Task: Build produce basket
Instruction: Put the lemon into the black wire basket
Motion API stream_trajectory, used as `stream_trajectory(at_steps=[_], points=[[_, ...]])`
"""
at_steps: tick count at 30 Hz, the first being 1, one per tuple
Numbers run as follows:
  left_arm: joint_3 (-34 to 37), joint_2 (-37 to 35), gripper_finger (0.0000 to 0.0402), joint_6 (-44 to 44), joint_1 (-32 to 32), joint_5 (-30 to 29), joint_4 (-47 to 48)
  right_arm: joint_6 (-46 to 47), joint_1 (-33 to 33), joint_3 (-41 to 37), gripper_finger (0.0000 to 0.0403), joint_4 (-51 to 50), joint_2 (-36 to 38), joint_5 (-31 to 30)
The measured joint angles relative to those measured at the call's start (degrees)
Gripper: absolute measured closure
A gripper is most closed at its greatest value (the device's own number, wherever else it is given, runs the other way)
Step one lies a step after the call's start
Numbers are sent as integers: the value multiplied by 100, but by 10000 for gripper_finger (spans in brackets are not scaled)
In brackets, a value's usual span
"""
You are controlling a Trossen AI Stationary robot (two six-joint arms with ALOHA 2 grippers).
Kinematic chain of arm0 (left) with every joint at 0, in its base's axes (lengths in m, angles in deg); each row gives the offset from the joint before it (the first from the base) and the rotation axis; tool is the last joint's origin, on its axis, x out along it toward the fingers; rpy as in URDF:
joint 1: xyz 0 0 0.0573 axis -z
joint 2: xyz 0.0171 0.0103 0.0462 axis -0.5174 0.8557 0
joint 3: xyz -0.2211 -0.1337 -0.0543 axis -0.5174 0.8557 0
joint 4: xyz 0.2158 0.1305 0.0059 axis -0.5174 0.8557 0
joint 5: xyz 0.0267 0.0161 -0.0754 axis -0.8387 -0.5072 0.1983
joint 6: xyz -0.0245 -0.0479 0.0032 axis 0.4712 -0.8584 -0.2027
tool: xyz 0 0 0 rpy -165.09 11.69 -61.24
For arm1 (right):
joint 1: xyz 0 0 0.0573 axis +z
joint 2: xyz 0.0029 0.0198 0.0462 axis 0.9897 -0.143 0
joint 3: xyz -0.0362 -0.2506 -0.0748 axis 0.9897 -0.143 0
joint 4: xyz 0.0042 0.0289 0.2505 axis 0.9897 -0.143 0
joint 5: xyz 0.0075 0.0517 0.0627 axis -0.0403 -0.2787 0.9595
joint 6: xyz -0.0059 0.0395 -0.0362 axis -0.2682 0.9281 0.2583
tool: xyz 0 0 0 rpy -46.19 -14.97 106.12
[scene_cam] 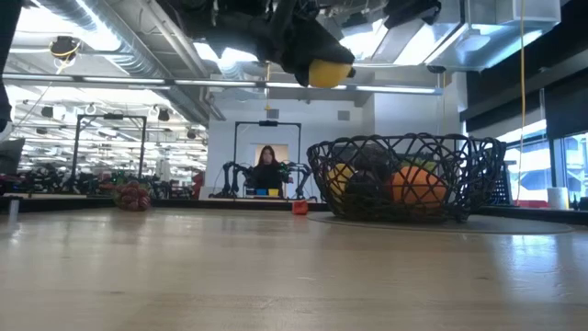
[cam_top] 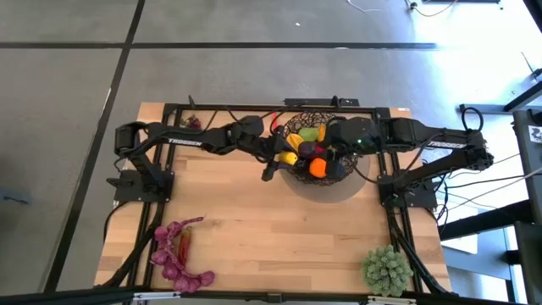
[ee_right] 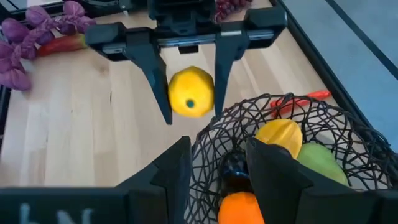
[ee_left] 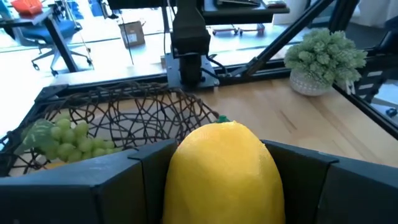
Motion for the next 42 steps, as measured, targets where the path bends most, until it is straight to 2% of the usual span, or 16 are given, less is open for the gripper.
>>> stream_trajectory(at_steps=[4,13,17,22,42], points=[[0,26,197,44,0,-28,-3,-52,0,0,250,12,-67,-1],[0,26,197,39,2,153,18,-1590,0,0,250,211,-493,-2],[0,26,197,-1,0,153,18,-1772,2,0,250,454,-710,-9],[0,26,197,-114,0,157,20,-2518,4,-2,250,453,-959,-503],[0,26,197,-310,-175,156,182,-2786,100,-4,250,548,-1013,-546]])
